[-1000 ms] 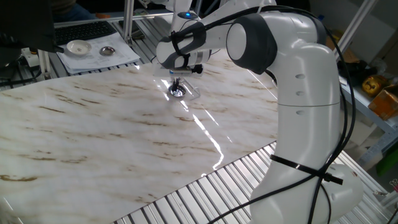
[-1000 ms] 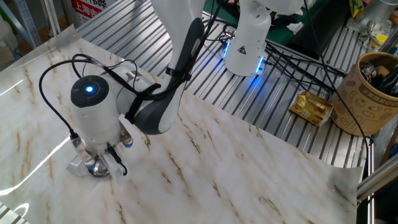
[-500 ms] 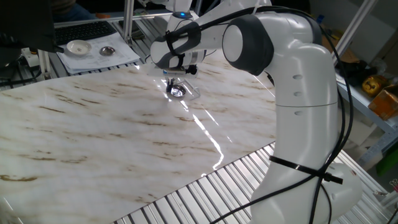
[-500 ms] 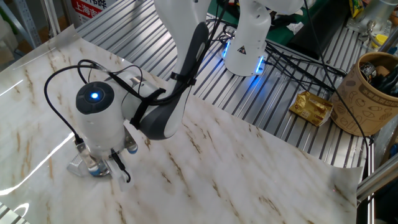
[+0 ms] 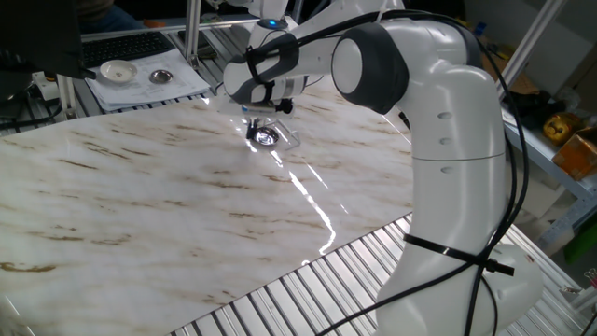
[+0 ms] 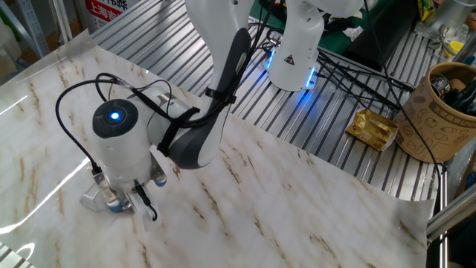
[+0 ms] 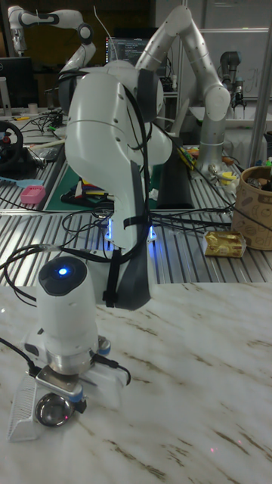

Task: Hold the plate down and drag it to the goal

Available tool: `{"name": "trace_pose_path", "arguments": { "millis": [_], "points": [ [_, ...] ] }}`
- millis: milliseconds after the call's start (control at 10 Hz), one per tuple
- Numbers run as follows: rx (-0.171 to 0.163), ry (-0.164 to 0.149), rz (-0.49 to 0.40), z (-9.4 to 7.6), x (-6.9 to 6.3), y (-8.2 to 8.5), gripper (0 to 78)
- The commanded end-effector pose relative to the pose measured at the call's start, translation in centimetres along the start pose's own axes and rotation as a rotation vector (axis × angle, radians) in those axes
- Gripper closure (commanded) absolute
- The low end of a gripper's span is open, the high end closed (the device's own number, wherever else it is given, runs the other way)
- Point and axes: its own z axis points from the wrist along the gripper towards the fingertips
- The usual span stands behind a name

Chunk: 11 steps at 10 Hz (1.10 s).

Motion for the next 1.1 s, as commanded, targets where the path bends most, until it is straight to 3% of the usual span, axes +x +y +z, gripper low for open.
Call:
{"name": "trace_pose_path", "arguments": {
  "millis": [100, 400, 800, 1100],
  "points": [
    [0.004, -0.012, -0.002, 0.4, -0.2, 0.2, 77.6],
    [0.043, -0.019, -0.028, 0.7, -0.3, 0.2, 77.6],
    [0.058, -0.025, -0.038, 0.8, -0.2, -0.1, 77.6],
    [0.068, -0.026, -0.070, 0.5, -0.8, -1.4, 77.6]
  ]
}}
